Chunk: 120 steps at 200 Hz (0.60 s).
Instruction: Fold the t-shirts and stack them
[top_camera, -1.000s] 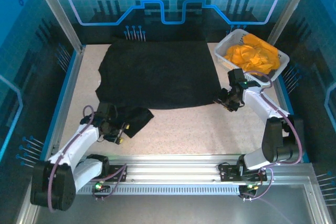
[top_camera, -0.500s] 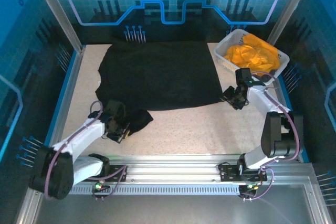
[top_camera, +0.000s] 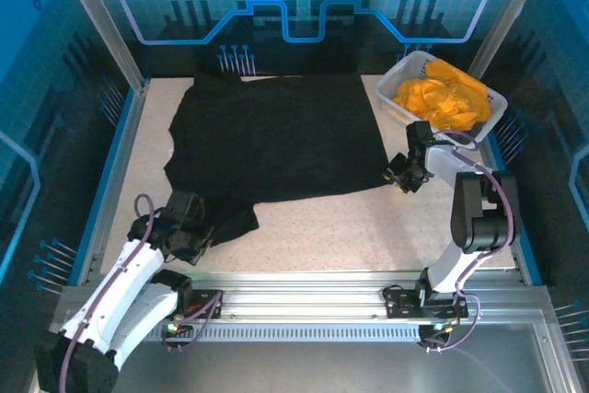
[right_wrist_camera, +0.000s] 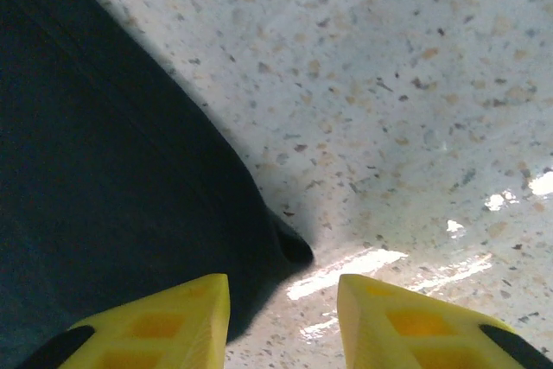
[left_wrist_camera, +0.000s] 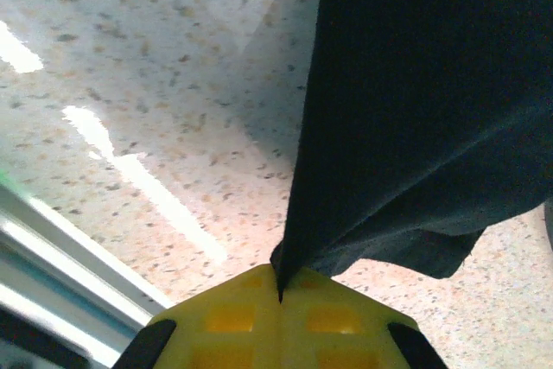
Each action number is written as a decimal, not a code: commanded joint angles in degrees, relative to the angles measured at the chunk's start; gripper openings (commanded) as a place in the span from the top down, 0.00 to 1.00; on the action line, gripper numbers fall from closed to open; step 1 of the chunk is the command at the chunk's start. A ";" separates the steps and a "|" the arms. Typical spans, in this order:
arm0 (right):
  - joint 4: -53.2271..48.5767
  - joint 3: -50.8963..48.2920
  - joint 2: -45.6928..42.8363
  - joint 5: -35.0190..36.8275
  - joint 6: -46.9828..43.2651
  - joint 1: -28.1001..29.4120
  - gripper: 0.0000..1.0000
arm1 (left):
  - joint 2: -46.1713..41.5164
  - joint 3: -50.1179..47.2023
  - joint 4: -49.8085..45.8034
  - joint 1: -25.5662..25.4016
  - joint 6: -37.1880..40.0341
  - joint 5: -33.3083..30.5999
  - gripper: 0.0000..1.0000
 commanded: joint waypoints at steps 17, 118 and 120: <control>-0.61 0.38 -0.73 -0.78 1.13 -0.27 0.63 | -1.66 2.83 -6.63 -0.06 -0.24 -1.58 1.00; -0.05 -3.58 -2.10 -0.93 4.84 1.67 0.66 | -1.54 4.83 -6.71 -0.07 -0.48 -0.13 1.00; -0.08 -3.40 -1.91 -0.87 4.82 1.70 0.66 | -1.51 4.85 -6.70 -0.06 -0.51 -0.15 1.00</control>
